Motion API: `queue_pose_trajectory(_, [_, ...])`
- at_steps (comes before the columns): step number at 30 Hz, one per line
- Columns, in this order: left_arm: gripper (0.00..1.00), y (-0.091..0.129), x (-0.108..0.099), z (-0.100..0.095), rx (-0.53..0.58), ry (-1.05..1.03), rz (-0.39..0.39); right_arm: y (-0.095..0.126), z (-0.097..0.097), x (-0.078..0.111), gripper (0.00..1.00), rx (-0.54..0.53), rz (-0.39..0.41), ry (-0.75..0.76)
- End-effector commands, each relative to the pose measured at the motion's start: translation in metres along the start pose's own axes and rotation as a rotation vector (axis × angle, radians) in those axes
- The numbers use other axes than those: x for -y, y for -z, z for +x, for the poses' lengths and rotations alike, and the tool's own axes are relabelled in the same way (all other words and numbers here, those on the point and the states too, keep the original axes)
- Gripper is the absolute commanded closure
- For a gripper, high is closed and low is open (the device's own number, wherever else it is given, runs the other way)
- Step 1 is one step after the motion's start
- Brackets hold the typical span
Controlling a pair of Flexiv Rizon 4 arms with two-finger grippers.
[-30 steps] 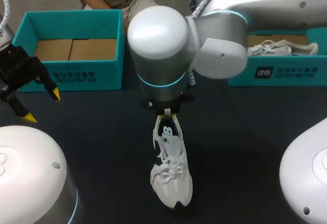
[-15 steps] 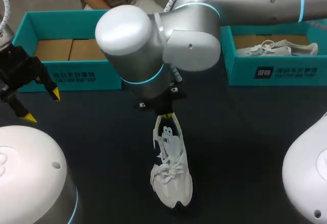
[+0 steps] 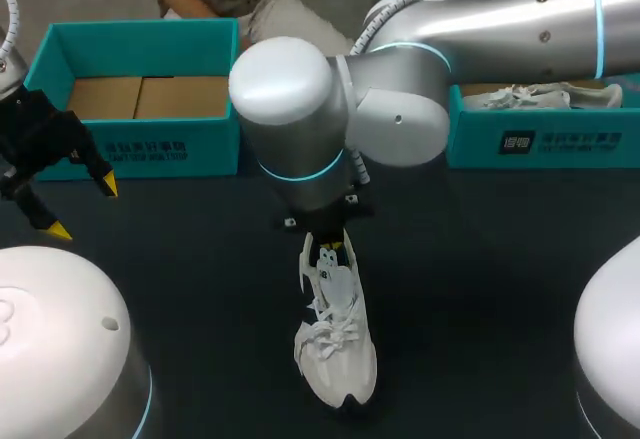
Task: Take the shoe out of the shoebox, open the shoe tongue, remove and reinsert the insole, then place the shoe into the shoebox
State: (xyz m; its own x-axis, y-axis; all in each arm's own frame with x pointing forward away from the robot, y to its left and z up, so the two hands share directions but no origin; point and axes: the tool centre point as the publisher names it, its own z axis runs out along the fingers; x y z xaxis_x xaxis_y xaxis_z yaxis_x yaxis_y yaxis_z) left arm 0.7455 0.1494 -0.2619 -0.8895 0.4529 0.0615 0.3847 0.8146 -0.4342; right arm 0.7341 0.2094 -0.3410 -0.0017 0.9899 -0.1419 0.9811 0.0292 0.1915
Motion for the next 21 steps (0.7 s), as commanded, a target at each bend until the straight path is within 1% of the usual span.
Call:
queue_pose_trajectory(1, [0.00, 0.000, 0.000, 0.001, 0.000, 0.000, -0.002, -0.019, 0.002, 0.006, 1.00, -0.018, -0.002, -0.056])
queue_pose_trajectory(7, [0.00, 0.000, 0.000, 0.001, 0.000, 0.000, -0.002, -0.034, 0.003, 0.006, 1.00, -0.040, 0.017, -0.060])
queue_pose_trajectory(11, [0.00, 0.000, 0.000, 0.001, 0.000, 0.000, -0.002, -0.043, 0.003, 0.007, 1.00, -0.060, 0.012, -0.064])
queue_pose_trajectory(15, [0.00, 0.000, 0.000, 0.001, 0.000, 0.000, -0.002, -0.054, 0.004, 0.008, 1.00, -0.054, 0.023, -0.057])
queue_pose_trajectory(21, [0.00, 0.000, 0.000, 0.001, 0.000, 0.000, -0.002, -0.065, 0.006, 0.012, 1.00, -0.068, 0.042, -0.065])
